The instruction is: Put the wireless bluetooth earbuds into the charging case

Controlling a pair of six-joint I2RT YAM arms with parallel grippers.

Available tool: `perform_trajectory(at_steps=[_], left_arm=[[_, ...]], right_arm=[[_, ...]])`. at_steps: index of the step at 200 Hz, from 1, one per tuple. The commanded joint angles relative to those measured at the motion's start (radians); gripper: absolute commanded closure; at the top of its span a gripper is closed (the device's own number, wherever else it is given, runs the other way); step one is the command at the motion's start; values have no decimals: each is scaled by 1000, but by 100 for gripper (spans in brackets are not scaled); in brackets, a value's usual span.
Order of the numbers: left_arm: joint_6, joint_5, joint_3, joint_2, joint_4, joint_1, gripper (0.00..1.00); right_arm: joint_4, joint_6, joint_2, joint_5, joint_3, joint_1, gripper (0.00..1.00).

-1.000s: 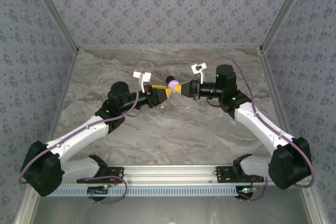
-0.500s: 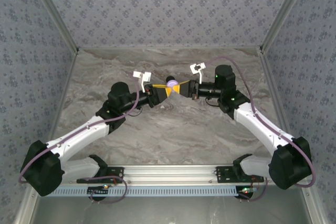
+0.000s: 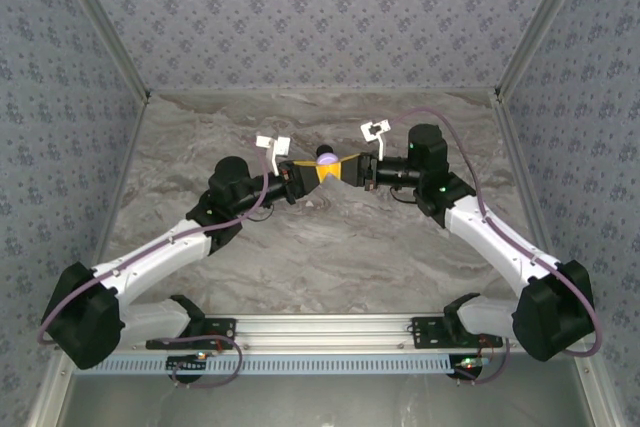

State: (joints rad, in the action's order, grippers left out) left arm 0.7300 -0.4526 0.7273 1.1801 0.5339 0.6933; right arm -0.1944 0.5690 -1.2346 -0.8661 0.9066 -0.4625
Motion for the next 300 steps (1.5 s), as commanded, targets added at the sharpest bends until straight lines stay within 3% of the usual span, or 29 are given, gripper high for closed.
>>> perform_trajectory(at_steps=[1, 50, 83, 158, 235, 300], left_arm=[[-16, -2, 9, -10, 32, 14, 84], [-66, 46, 1, -67, -57, 12, 90], [-80, 63, -4, -88, -85, 9, 91], [-153, -78, 38, -80, -147, 8, 91], [-153, -121, 47, -83, -127, 8, 91], [-154, -122, 47, -78, -125, 8, 91]], right_arm=[[45, -30, 18, 20, 30, -18, 75], [192, -118, 44, 64, 49, 5, 62], [255, -155, 65, 75, 57, 20, 58], [383, -298, 57, -71, 145, 23, 48], [413, -330, 11, -95, 183, 10, 50], [402, -329, 1, -109, 190, -4, 71]])
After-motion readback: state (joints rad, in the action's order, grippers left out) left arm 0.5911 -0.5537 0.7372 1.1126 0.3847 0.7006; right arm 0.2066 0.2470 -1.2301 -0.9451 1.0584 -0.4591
